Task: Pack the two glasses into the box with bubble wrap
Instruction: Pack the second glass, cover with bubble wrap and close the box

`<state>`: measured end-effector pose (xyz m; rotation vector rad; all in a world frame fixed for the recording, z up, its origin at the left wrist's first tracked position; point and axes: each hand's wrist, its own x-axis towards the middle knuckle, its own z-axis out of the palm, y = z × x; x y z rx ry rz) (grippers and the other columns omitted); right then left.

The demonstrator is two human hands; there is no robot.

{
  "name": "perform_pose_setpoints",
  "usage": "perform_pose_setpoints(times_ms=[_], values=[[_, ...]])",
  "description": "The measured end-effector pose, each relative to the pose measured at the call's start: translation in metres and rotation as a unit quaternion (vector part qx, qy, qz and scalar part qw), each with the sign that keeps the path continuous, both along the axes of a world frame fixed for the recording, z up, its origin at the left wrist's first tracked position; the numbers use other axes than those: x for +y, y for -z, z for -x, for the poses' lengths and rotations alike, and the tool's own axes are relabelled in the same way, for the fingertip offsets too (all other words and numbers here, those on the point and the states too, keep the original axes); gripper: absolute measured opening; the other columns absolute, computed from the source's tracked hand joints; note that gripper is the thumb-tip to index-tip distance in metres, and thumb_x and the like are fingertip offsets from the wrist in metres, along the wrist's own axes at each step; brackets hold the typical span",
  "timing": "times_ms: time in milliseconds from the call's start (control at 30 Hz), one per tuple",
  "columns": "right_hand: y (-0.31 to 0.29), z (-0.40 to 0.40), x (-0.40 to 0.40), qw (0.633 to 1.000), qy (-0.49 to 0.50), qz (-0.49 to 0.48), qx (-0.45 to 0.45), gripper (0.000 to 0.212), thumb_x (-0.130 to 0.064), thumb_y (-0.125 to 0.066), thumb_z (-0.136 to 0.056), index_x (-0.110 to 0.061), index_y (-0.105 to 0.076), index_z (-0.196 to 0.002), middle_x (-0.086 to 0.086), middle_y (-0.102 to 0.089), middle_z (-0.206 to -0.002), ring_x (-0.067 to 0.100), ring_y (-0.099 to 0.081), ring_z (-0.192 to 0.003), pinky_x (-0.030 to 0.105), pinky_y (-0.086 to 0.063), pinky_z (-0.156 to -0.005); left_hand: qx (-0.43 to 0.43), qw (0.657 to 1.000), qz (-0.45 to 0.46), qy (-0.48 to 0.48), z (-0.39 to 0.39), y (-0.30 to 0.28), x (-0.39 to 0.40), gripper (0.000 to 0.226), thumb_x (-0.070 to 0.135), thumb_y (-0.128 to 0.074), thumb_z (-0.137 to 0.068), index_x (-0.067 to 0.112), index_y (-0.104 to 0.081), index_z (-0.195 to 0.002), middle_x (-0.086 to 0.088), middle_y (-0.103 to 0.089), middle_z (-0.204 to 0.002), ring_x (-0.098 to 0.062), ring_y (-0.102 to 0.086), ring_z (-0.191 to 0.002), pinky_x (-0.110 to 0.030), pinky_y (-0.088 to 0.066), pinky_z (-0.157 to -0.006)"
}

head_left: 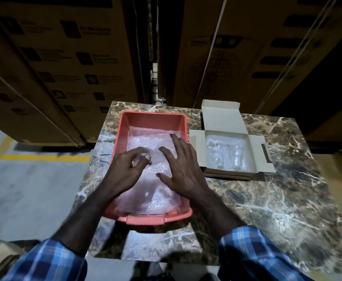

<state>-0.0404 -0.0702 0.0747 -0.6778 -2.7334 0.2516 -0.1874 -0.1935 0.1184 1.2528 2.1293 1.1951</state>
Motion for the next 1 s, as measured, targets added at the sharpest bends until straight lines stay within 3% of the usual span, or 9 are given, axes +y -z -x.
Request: perform_pose_setpoints(times_ms=[167, 233, 333, 467, 600, 667, 733, 867, 1000], values=[[-0.019, -0.018, 0.020, 0.980, 0.054, 0.078, 0.172, 0.029, -0.014, -0.065, -0.079, -0.008, -0.061, -0.107, 0.013, -0.058, -0.134, 0.028, -0.050, -0.125, 0.049, -0.041, -0.106, -0.056, 0.998, -0.037, 0.012, -0.015, -0.007, 0.011, 0.016, 0.031, -0.065, -0.096, 0.024, -0.077, -0.102, 0.016, -0.076, -0.098, -0.003, -0.069, -0.097, -0.022, -0.052, -0.086], [-0.030, -0.034, 0.032, 0.972, 0.061, 0.129, 0.187, 0.033, -0.018, -0.058, -0.081, -0.009, -0.062, -0.112, 0.008, -0.063, -0.124, 0.024, -0.054, -0.118, 0.046, -0.043, -0.103, -0.072, 0.996, -0.056, -0.004, -0.028, -0.011, 0.021, 0.017, 0.028, -0.065, -0.096, 0.018, -0.078, -0.094, 0.021, -0.075, -0.090, 0.001, -0.069, -0.090, -0.020, -0.051, -0.082], [-0.045, -0.068, 0.054, 0.967, 0.074, 0.149, 0.194, 0.034, -0.010, -0.058, -0.083, -0.015, -0.059, -0.117, 0.006, -0.065, -0.116, 0.024, -0.059, -0.106, 0.034, -0.047, -0.088, -0.043, 0.996, -0.074, -0.029, -0.056, -0.021, 0.046, 0.024, 0.013, -0.065, -0.096, 0.020, -0.068, -0.073, 0.027, -0.066, -0.065, 0.011, -0.056, -0.061, -0.008, -0.039, -0.059], [-0.063, -0.125, 0.093, 0.963, 0.136, 0.078, 0.220, 0.033, -0.001, -0.057, -0.086, -0.017, -0.058, -0.115, 0.010, -0.070, -0.093, 0.031, -0.062, -0.077, 0.031, -0.043, -0.062, -0.045, 0.993, -0.106, -0.035, -0.104, -0.036, 0.093, 0.038, 0.009, -0.063, -0.096, 0.036, -0.069, -0.070, 0.008, -0.073, -0.075, -0.011, -0.069, -0.077, -0.030, -0.052, -0.074], [-0.085, -0.181, 0.132, 0.943, 0.159, 0.057, 0.286, 0.043, 0.000, -0.054, -0.084, -0.013, -0.068, -0.122, 0.009, -0.073, -0.107, 0.028, -0.068, -0.090, 0.029, -0.049, -0.075, -0.100, 0.981, -0.163, -0.011, -0.169, -0.060, 0.149, 0.014, 0.028, -0.064, -0.095, 0.023, -0.071, -0.084, -0.002, -0.073, -0.083, -0.009, -0.069, -0.076, -0.025, -0.052, -0.071], [-0.100, -0.207, 0.148, 0.927, 0.177, 0.041, 0.327, 0.044, 0.003, -0.054, -0.083, -0.009, -0.069, -0.122, 0.010, -0.073, -0.111, 0.026, -0.068, -0.095, 0.023, -0.045, -0.079, -0.114, 0.974, -0.196, -0.013, -0.197, -0.072, 0.175, 0.028, 0.040, -0.063, -0.090, 0.014, -0.072, -0.088, -0.010, -0.072, -0.085, -0.007, -0.068, -0.075, -0.026, -0.050, -0.071], [-0.117, -0.232, 0.161, 0.909, 0.188, 0.005, 0.372, 0.045, 0.007, -0.053, -0.078, -0.003, -0.069, -0.120, 0.014, -0.072, -0.114, 0.028, -0.068, -0.101, 0.025, -0.046, -0.089, -0.106, 0.967, -0.230, -0.001, -0.224, -0.086, 0.195, 0.024, 0.034, -0.065, -0.093, 0.012, -0.072, -0.088, -0.009, -0.072, -0.082, -0.007, -0.066, -0.075, -0.029, -0.050, -0.072], [-0.134, -0.282, 0.175, 0.885, 0.185, -0.096, 0.417, 0.047, 0.009, -0.050, -0.071, 0.005, -0.070, -0.113, 0.020, -0.070, -0.116, 0.034, -0.064, -0.109, 0.031, -0.045, -0.100, -0.104, 0.949, -0.295, 0.051, -0.273, -0.115, 0.219, 0.010, 0.012, -0.065, -0.096, 0.020, -0.071, -0.100, 0.021, -0.073, -0.084, 0.003, -0.066, -0.086, -0.018, -0.052, -0.076], [-0.126, -0.332, 0.173, 0.882, 0.173, -0.173, 0.403, 0.042, 0.002, -0.048, -0.068, 0.008, -0.072, -0.103, 0.022, -0.070, -0.111, 0.038, -0.063, -0.107, 0.044, -0.048, -0.099, -0.087, 0.940, -0.314, 0.098, -0.303, -0.111, 0.225, 0.013, 0.011, -0.068, -0.094, 0.020, -0.072, -0.103, 0.020, -0.074, -0.090, -0.003, -0.068, -0.092, -0.020, -0.051, -0.080]])
